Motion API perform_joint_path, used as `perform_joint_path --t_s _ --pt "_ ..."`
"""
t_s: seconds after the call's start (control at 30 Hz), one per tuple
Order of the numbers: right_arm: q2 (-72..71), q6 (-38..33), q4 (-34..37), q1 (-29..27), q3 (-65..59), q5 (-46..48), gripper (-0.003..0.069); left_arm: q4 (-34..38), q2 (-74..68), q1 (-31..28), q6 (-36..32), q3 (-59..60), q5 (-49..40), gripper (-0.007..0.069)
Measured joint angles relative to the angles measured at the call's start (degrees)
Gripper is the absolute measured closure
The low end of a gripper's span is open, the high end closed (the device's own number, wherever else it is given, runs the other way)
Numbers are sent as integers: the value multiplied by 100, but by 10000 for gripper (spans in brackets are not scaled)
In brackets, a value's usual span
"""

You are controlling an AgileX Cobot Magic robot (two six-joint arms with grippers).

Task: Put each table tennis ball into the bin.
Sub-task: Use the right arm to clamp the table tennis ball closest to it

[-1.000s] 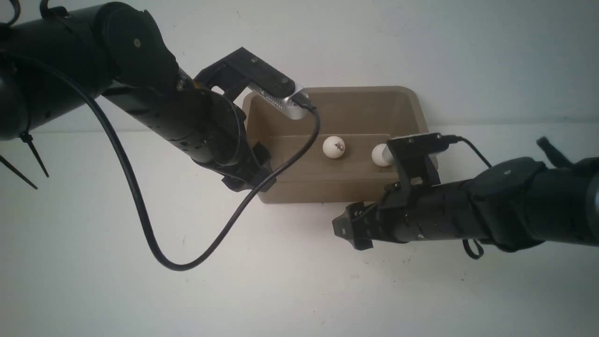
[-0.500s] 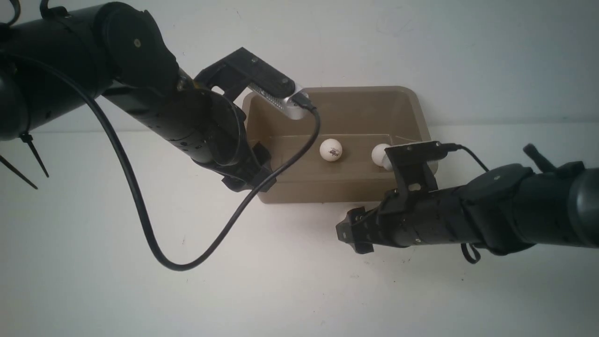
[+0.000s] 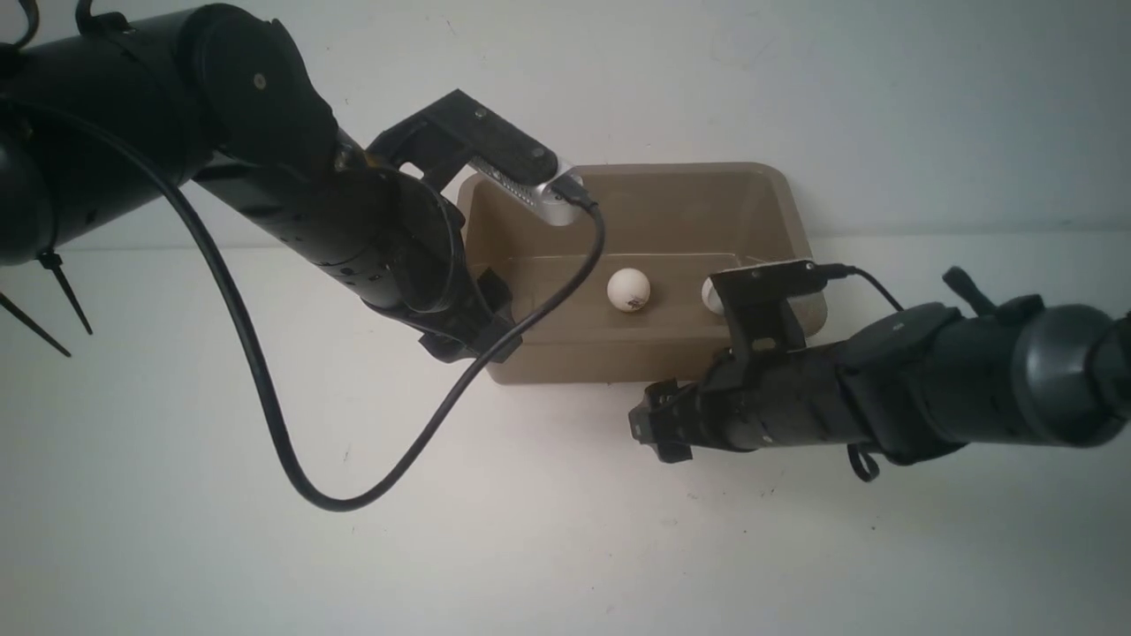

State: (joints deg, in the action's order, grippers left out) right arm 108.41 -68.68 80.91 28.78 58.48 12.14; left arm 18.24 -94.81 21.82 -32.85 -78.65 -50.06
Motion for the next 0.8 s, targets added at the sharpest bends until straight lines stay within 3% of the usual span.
perform_joint_path --t_s 0.8 --pt "386 -7 217 0 197 -249 101 5 0 0 0 0 0 167"
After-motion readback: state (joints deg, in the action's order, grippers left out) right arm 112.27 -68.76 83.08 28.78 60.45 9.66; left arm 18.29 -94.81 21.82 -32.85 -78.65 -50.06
